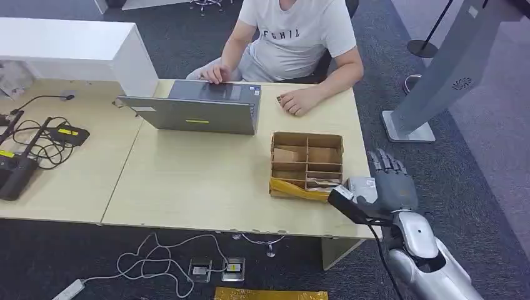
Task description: Pass the card to the sensor for recognition and then transmit it.
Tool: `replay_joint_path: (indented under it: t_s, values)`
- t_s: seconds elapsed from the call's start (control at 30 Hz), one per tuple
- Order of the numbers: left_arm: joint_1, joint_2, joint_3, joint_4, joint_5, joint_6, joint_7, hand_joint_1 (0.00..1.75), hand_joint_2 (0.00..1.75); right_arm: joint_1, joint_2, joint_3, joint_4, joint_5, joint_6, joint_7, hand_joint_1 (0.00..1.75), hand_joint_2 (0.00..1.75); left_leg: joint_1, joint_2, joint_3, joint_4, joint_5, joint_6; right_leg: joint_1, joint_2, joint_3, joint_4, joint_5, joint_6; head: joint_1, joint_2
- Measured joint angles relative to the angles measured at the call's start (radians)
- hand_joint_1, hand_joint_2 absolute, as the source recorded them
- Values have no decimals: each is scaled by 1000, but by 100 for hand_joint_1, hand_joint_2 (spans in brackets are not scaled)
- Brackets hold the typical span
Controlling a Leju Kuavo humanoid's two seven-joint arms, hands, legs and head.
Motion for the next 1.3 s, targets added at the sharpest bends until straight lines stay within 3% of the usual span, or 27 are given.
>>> replay_joint_path:
  t_s: [0.47, 1.3]
  values:
    - [0, 0, 0, 0, -5, -2, -1, 0, 0, 0, 11, -33, -55, -3, -1, -37, 0, 175, 0, 0, 0, 0, 0, 0, 0, 0, 0, 0, 0, 0, 0, 0]
    - [0, -5, 0, 0, 3, 19, 1, 0, 0, -23, 72, 7, -36, -54, -46, -110, 0, 175, 0, 0, 0, 0, 0, 0, 0, 0, 0, 0, 0, 0, 0, 0]
